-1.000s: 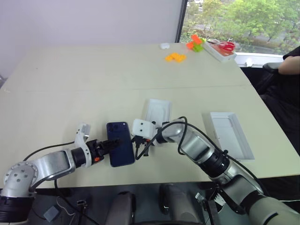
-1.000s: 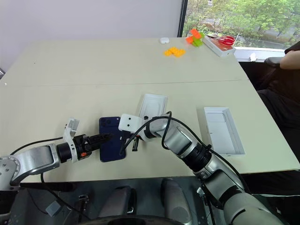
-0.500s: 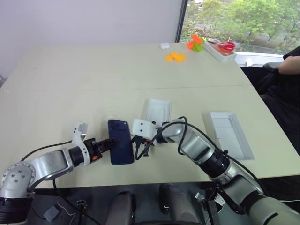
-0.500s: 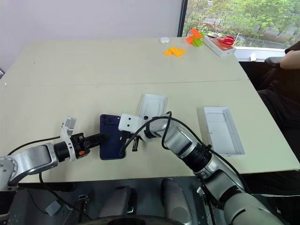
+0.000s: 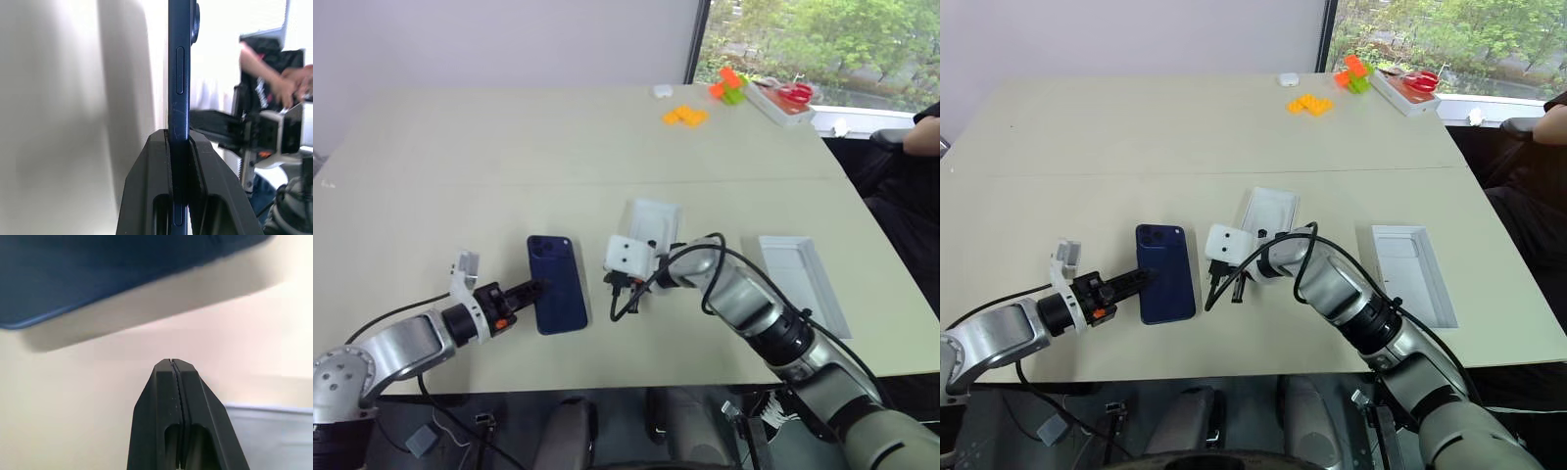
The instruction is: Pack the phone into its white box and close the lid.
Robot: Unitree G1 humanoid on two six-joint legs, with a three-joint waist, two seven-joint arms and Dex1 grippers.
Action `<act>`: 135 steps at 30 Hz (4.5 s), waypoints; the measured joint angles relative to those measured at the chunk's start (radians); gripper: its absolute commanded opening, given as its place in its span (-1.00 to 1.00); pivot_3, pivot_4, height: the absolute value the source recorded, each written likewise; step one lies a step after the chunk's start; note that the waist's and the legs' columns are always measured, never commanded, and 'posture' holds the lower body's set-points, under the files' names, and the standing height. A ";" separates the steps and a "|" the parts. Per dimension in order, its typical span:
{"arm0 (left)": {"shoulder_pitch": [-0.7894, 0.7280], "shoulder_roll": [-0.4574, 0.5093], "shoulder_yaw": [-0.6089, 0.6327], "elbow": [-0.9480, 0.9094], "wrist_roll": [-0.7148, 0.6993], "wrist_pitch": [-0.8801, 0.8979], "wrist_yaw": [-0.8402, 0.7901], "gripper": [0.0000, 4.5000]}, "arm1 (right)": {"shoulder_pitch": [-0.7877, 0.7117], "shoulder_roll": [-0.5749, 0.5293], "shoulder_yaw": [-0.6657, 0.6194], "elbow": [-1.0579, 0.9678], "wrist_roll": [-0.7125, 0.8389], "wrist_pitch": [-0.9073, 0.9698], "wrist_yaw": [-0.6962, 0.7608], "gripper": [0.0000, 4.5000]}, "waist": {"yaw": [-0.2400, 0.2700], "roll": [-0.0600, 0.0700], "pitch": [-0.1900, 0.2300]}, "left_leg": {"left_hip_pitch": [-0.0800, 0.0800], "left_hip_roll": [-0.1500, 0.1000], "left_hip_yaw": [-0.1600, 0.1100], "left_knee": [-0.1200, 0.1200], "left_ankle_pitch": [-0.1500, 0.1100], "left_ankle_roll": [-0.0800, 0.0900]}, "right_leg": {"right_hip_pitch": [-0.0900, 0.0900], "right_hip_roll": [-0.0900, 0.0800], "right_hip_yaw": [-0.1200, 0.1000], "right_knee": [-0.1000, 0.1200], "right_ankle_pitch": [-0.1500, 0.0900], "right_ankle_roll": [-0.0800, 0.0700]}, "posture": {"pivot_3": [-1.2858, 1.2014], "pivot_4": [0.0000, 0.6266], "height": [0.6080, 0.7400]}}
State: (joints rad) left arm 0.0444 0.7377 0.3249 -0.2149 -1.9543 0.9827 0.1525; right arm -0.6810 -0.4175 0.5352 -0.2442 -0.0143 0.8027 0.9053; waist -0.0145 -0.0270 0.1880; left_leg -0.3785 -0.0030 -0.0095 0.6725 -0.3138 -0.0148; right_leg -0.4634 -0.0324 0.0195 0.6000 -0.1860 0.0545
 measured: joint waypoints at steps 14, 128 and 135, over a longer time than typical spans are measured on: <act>-0.069 0.001 -0.039 -0.025 0.002 -0.006 -0.003 -1.00 | 0.056 -0.179 -0.189 -0.161 0.124 0.102 0.002 -0.64 | 0.001 0.000 0.000 | -0.001 -0.002 0.001 -0.005 0.001 -0.001 | -0.001 -0.003 -0.001 -0.003 0.000 -0.001 | 0.03 -0.52 0.78; -0.442 -0.504 -0.352 0.110 0.003 0.101 0.596 -0.44 | 0.379 -0.494 -0.348 -0.381 0.315 -0.091 0.100 0.31 | 0.026 -0.004 0.000 | 0.009 -0.002 0.001 0.011 0.005 -0.007 | 0.012 0.003 0.000 0.010 0.002 -0.004 | 0.03 -0.52 0.78; -0.449 -0.505 -0.349 0.096 -0.013 0.103 0.583 0.97 | 0.380 -0.494 -0.348 -0.383 0.315 -0.089 0.097 0.31 | 0.026 -0.004 0.000 | 0.009 -0.002 0.001 0.011 0.005 -0.007 | 0.012 0.003 0.000 0.010 0.002 -0.004 | 0.03 -0.52 0.78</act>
State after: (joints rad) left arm -0.4047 0.2325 -0.0239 -0.1191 -1.9677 1.0858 0.7359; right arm -0.3013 -0.9116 0.1876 -0.6269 0.3011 0.7133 1.0022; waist 0.0117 -0.0307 0.1880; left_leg -0.3697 -0.0052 -0.0081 0.6834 -0.3091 -0.0218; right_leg -0.4514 -0.0290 0.0193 0.6101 -0.1835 0.0505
